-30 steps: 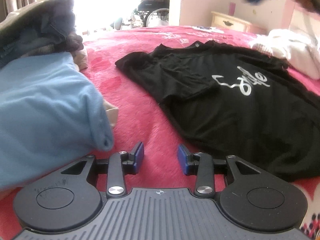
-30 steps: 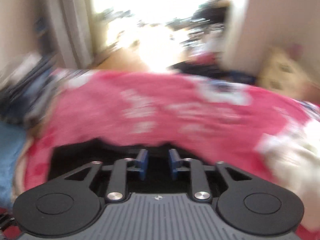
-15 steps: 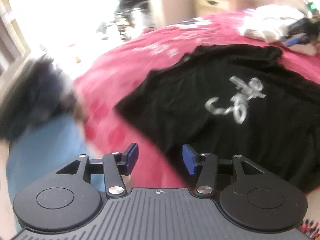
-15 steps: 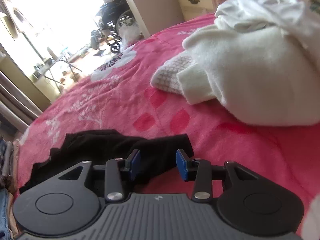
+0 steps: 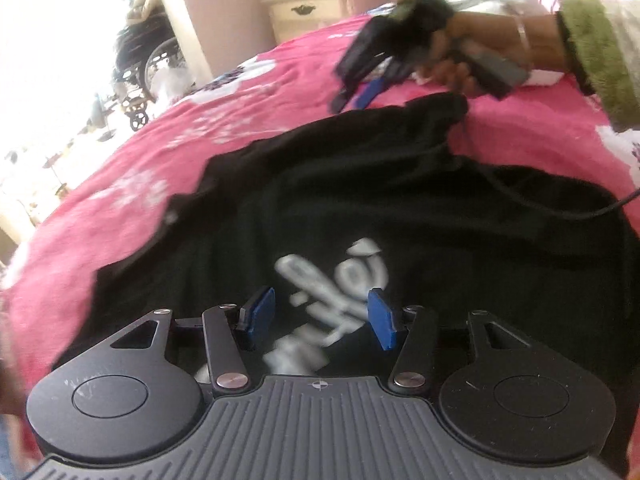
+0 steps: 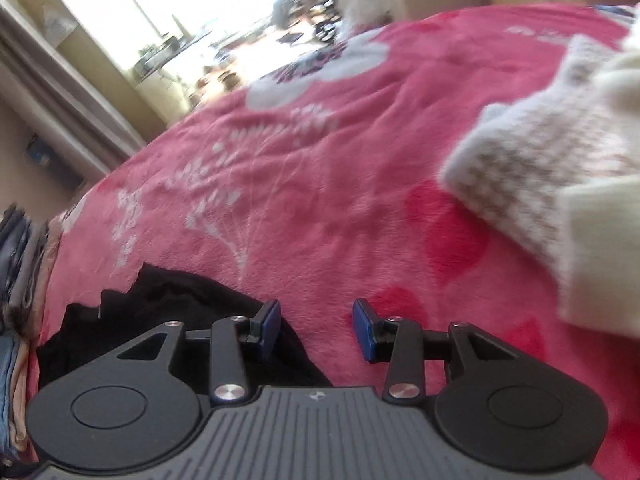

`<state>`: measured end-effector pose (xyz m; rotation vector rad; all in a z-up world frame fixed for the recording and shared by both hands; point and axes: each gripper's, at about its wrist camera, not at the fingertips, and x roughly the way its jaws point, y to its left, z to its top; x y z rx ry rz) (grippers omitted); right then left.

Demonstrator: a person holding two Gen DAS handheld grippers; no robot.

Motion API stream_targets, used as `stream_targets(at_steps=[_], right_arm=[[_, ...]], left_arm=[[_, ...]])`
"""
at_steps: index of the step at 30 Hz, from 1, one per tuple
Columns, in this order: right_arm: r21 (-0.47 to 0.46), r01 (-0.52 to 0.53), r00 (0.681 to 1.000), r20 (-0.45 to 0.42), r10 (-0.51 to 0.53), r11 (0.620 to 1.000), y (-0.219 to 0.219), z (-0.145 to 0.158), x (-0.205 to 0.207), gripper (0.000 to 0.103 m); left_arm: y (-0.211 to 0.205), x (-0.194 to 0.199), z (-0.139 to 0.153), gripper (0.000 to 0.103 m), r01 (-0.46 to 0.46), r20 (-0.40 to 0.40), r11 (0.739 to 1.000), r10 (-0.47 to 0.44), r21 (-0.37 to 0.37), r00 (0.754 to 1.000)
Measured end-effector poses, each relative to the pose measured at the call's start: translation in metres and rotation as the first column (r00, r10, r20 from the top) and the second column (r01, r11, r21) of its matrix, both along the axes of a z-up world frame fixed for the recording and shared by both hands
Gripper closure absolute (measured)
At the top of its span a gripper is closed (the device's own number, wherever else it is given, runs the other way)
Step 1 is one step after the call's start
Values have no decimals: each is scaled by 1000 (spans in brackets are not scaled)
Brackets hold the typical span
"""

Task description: Fold clothes

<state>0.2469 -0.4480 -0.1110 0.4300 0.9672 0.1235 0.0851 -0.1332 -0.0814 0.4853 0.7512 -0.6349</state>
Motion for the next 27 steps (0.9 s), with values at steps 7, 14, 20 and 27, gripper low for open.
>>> stream_targets(at_steps=[7, 14, 20, 27], right_arm=[[42, -106, 994, 45, 104, 993, 9, -1, 10, 72], [-37, -164, 987, -6, 164, 986, 23, -12, 10, 87], [-133, -284, 959, -21, 284, 950, 43, -1, -2, 99], [-488, -173, 953, 136, 270, 856, 65, 39, 4, 100]], left_arm=[[-21, -3, -11, 51, -25, 21, 999, 25, -30, 999], [-28, -14, -12, 51, -22, 53, 998, 25, -51, 998], [-28, -12, -22, 51, -60, 32, 997, 62, -56, 998], [-25, -13, -26, 51, -56, 25, 998, 56, -22, 998]])
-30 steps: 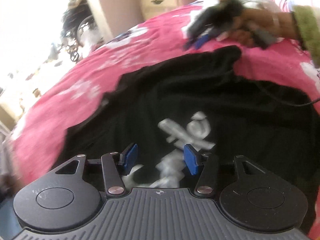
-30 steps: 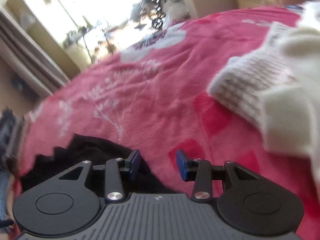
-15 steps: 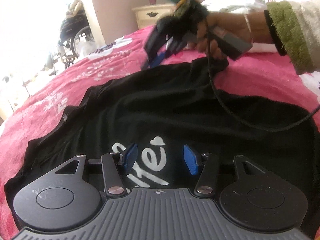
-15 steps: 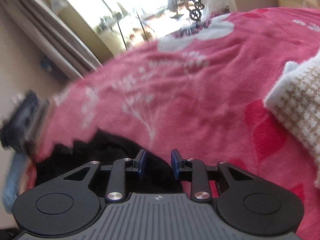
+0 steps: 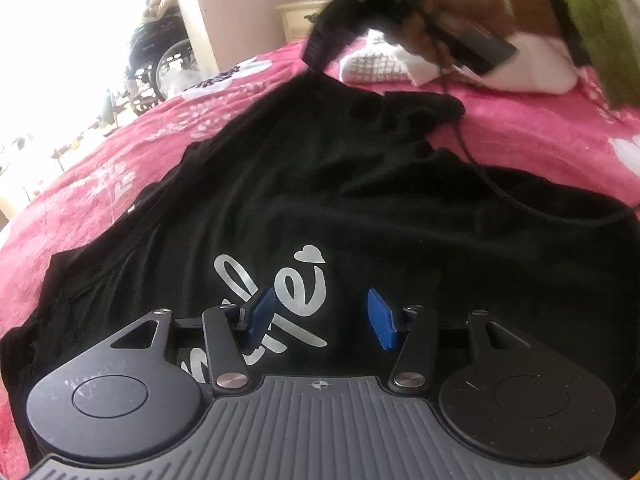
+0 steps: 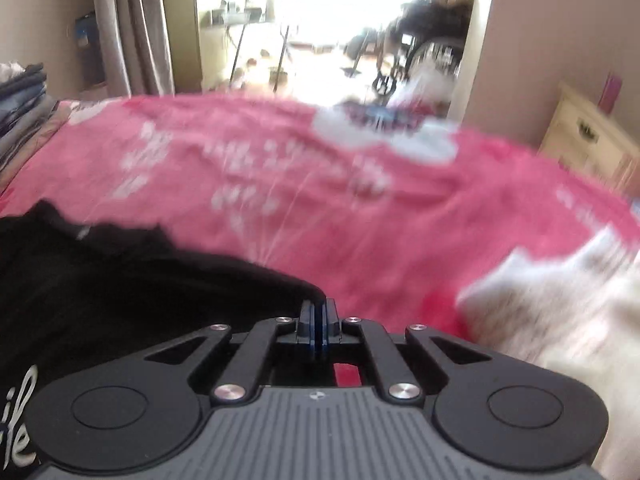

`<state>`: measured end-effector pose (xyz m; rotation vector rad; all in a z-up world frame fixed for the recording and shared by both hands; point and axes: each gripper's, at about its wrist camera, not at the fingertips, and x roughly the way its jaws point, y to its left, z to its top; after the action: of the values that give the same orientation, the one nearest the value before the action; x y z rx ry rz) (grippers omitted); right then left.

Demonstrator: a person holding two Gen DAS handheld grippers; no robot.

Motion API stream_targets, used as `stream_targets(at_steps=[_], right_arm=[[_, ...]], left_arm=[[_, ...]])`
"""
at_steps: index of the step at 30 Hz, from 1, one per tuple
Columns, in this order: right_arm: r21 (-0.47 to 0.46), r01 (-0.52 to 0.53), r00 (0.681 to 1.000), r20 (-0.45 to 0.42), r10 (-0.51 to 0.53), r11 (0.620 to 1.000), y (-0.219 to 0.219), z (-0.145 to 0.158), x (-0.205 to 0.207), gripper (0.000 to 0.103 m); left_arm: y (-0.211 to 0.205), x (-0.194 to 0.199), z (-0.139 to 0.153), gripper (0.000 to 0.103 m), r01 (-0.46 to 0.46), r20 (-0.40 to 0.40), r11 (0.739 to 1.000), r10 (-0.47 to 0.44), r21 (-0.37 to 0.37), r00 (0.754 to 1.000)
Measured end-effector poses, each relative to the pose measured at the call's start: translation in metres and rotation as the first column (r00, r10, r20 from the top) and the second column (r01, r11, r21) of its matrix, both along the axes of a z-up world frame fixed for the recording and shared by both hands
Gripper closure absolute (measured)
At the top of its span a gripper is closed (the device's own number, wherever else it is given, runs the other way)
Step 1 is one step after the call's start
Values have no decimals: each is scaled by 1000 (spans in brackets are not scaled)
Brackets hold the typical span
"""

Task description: Fold clothes

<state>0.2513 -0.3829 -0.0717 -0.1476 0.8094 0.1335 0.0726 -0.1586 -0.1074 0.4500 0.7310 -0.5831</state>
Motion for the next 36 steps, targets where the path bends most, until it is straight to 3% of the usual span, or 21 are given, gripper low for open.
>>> stream_targets(at_steps=[4, 7, 11, 15, 18, 21, 23, 27, 31, 32, 34, 35, 36], right_arm=[[-113, -32, 998, 41, 37, 993, 16, -10, 15, 99], [-136, -6, 1000, -29, 2, 991, 19, -41, 33, 98], [94, 170, 985, -36, -168, 981, -18, -42, 38, 69], [322, 336, 940, -60, -335, 885, -63, -26, 24, 66], [443, 378, 918, -65, -391, 813, -86, -1, -10, 64], [546, 449, 885, -159, -438, 707, -105, 10, -57, 60], [603, 509, 850, -244, -466, 614, -115, 6, -90, 60], [663, 650, 744, -455, -490, 371, -137, -29, -132, 56], [662, 742, 613, -609, -503, 103, -152, -74, -138, 57], [674, 736, 601, -613, -513, 56, -153, -80, -138, 57], [702, 712, 583, -612, -534, -28, -156, -89, -136, 63], [708, 706, 576, -595, -560, -25, -156, -88, -132, 72], [712, 702, 575, -565, -591, 2, -155, -84, -128, 89]], left_arm=[[-2, -2, -1, 51, -2, -1, 1000, 2, 25, 1000], [-4, -1, -2, 51, -6, 3, 999, 5, 38, 1000], [-3, 2, -2, 51, -12, -6, 999, 12, 33, 1000], [0, 2, -2, 50, -11, -11, 1000, 11, 27, 1000], [0, 3, -1, 49, -14, -16, 1000, 14, 18, 1000], [2, 1, -2, 48, -20, -24, 1000, 21, 5, 999], [3, 2, -3, 47, -23, -30, 1000, 23, 0, 999], [3, 4, 0, 47, -26, -39, 1000, 26, 2, 999], [5, 7, 7, 47, -57, -41, 998, 56, -15, 998], [7, 8, 10, 47, -68, -47, 997, 66, -29, 997], [9, 10, 13, 47, -90, -65, 995, 87, -49, 994], [9, 10, 13, 47, -96, -69, 994, 92, -52, 993], [10, 9, 13, 47, -100, -71, 994, 96, -53, 993]])
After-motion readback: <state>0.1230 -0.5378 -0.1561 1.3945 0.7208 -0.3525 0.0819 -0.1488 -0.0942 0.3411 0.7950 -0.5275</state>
